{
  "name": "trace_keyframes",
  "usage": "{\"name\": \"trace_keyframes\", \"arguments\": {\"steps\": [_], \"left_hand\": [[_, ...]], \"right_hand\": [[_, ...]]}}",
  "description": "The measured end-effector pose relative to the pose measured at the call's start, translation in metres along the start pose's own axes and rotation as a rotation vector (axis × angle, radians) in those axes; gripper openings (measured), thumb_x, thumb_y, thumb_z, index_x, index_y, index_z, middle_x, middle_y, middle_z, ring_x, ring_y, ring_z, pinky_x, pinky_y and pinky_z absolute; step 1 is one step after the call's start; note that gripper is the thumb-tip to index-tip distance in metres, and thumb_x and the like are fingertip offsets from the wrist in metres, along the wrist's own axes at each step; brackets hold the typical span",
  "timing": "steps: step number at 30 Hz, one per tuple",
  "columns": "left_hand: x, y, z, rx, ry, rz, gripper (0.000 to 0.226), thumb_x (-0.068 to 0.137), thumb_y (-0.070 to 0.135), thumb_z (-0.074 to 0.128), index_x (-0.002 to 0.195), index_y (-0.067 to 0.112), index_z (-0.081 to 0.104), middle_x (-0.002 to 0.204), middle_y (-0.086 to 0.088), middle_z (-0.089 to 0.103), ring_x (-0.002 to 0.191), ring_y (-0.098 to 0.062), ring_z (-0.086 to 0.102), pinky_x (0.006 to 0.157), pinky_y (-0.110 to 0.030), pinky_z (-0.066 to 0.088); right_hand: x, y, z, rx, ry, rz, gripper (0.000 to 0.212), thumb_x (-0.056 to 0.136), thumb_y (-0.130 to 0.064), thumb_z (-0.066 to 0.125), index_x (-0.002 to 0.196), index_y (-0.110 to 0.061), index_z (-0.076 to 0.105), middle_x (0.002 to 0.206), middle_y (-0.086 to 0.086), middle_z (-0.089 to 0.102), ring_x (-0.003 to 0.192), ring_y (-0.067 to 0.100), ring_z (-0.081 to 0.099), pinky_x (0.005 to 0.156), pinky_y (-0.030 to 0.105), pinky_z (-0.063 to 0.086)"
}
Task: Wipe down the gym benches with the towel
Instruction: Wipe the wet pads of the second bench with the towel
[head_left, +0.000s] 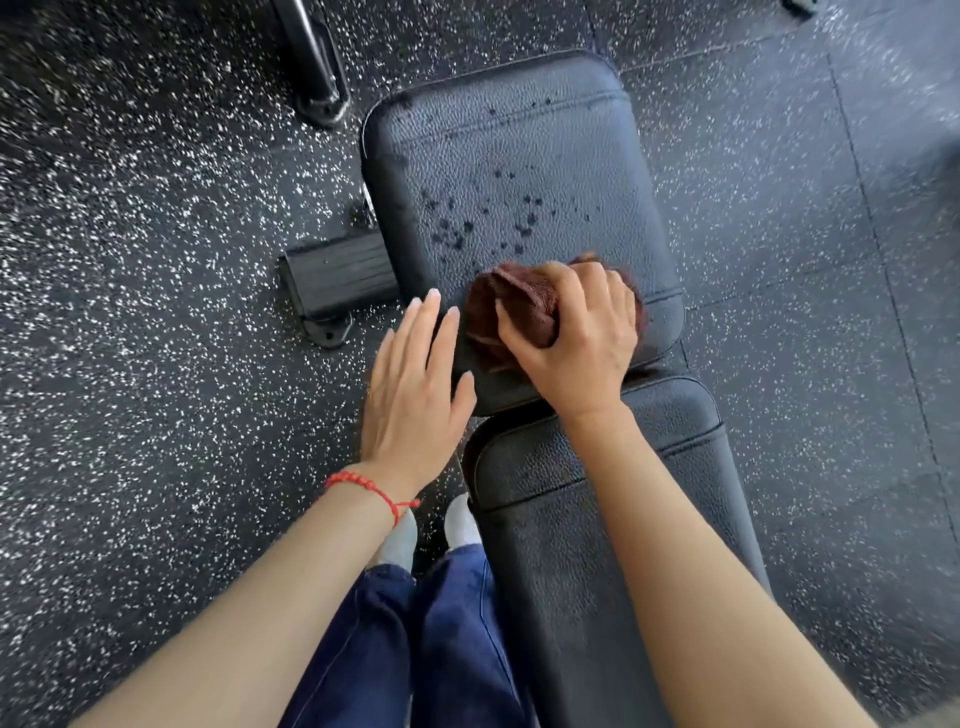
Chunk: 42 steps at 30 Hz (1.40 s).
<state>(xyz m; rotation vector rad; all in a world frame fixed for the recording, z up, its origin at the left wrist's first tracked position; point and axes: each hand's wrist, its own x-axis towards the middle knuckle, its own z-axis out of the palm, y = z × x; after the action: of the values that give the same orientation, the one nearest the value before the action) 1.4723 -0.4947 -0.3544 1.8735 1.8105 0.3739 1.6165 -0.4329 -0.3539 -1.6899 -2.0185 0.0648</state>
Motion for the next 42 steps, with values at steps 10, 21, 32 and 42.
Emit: {"name": "trace_keyframes", "arguments": {"steps": [10,21,32,42], "left_hand": [[0.007,0.006,0.014,0.006,0.022,-0.084,0.054,0.087,0.018,0.042,0.135,-0.007,0.038,0.147,-0.022,0.029,0.136,-0.036,0.026,0.109,-0.05,0.028],[0.009,0.009,0.012,0.018,0.053,-0.102,0.05,0.088,0.018,0.036,0.131,-0.006,0.045,0.143,-0.022,0.037,0.133,-0.036,0.031,0.107,-0.051,0.029],[0.012,0.011,0.002,0.037,0.02,-0.097,0.049,0.086,0.02,0.039,0.126,-0.006,0.05,0.139,-0.024,0.042,0.129,-0.038,0.039,0.105,-0.051,0.031],[0.062,-0.032,-0.037,0.056,-0.061,0.024,0.051,0.088,0.024,0.037,0.131,-0.003,0.046,0.143,-0.02,0.037,0.133,-0.034,0.033,0.107,-0.051,0.027]], "right_hand": [[0.032,0.01,0.021,-0.042,-0.009,-0.078,0.042,0.08,-0.048,0.059,0.089,-0.007,0.066,0.075,0.013,0.06,0.068,0.033,0.055,0.069,0.039,0.039],[0.057,0.006,0.025,-0.01,-0.039,-0.03,0.041,0.078,-0.047,0.06,0.087,-0.008,0.066,0.075,0.012,0.061,0.071,0.032,0.057,0.068,0.039,0.04],[0.062,0.004,0.012,0.044,-0.03,0.069,0.042,0.077,-0.045,0.061,0.09,-0.005,0.067,0.077,0.013,0.063,0.072,0.033,0.059,0.07,0.038,0.041],[0.095,-0.003,0.032,-0.156,0.128,0.495,0.047,0.076,-0.044,0.062,0.092,0.0,0.065,0.077,0.019,0.061,0.07,0.036,0.059,0.068,0.039,0.042]]}}
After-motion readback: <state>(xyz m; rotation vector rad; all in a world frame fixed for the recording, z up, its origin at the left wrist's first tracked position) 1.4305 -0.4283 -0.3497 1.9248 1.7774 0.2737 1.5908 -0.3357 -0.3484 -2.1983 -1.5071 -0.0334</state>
